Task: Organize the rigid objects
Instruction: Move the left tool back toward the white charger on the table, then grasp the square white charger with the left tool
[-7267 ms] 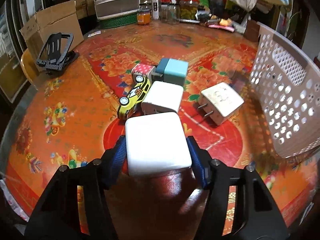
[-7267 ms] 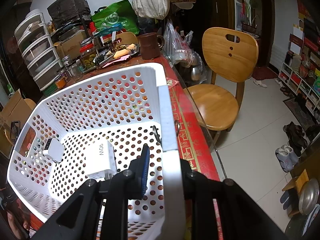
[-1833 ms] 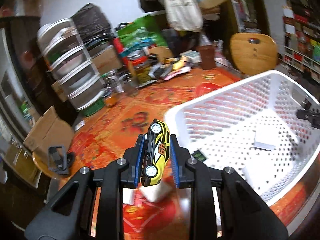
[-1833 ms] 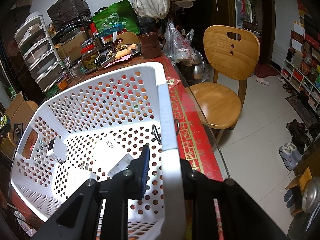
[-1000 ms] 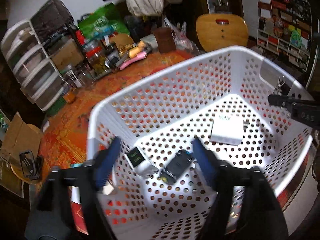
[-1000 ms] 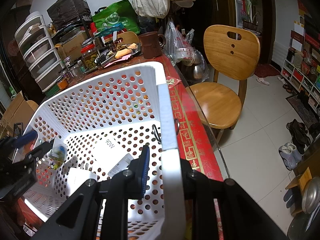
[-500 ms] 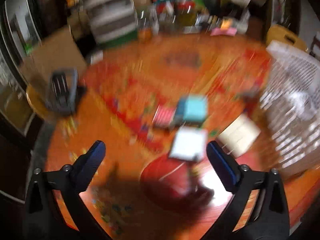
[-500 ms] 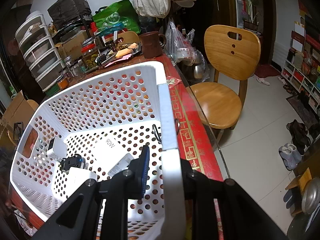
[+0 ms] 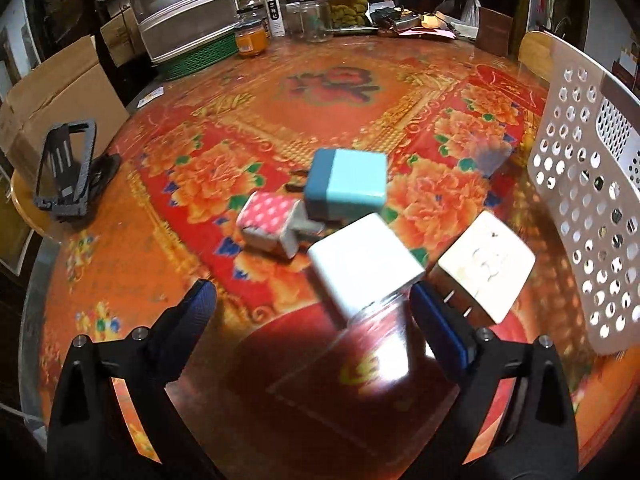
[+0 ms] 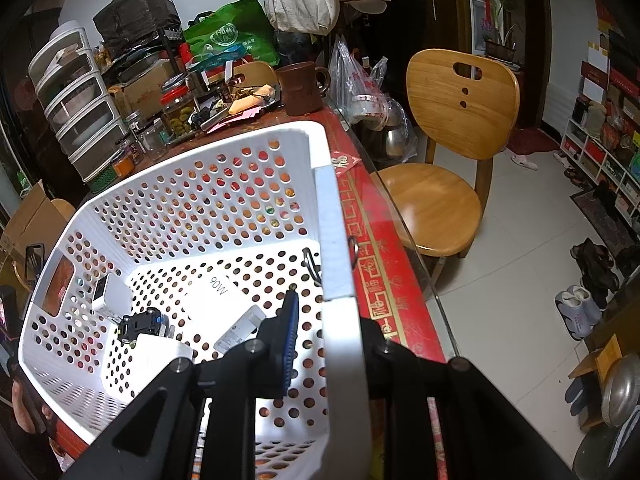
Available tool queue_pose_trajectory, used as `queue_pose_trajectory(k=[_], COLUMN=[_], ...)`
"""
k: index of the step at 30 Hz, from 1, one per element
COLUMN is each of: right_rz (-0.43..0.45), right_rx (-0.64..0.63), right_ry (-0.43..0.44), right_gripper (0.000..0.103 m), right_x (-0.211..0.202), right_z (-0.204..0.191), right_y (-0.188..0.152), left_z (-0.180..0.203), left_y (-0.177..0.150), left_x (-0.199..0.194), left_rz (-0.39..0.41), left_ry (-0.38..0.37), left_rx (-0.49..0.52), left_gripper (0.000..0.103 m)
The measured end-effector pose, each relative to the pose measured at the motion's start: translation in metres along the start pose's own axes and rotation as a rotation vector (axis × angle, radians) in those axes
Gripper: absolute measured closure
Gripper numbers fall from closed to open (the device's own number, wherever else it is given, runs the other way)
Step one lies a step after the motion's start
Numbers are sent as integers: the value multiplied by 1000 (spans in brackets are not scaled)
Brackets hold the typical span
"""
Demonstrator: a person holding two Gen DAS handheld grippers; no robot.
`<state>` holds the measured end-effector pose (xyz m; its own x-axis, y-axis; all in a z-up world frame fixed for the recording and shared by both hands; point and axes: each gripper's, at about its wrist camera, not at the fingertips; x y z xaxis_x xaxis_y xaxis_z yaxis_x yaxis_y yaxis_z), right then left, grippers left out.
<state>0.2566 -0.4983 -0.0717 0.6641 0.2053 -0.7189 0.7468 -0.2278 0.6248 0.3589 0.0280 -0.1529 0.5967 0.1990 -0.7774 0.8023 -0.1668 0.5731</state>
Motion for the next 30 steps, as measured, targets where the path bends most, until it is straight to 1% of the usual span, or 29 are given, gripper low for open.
queue_pose_trajectory(k=[6, 10, 11, 13, 14, 15, 16, 21, 30], right_rz=[-1, -1, -1, -1, -2, -2, -2, 0, 3], right_rx=[-1, -1, -1, -2, -2, -1, -1, 0, 3], right_ry=[-4, -2, -2, -2, -3, -3, -4, -2, 0], right_gripper=[83, 83, 83, 83, 83, 83, 83, 83, 83], right_x=[1, 0, 0, 0, 1, 1, 1, 0, 0], right_z=[1, 1, 1, 1, 1, 1, 1, 1, 1], right_y=[1, 1, 1, 1, 1, 1, 1, 1, 1], left_z=[9, 5, 3, 1, 1, 2, 3, -2, -20], left_y=[13, 15, 15, 13, 12, 10, 9, -4, -24], left_x=[6, 13, 14, 11, 9, 6, 2, -15, -40], left_rz=[-2, -14, -16, -8, -2, 9, 22, 70, 113], left_ry=[-21, -55, -69, -101, -95, -93, -76, -61, -58], left_rx=[-5, -42, -50, -60, -59, -50, -40, -18, -32], left_gripper=[6, 8, 10, 31, 36, 50, 54, 59, 63])
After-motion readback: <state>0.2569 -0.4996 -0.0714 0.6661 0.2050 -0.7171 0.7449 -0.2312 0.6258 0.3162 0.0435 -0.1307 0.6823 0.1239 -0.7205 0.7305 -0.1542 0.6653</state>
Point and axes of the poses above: each gripper's, at about its wrist camera, not at the fingertips, and x roughly the way its jaws point, z to its right, y to its top, and after that the axes turned 10 degrees about y, right-handed
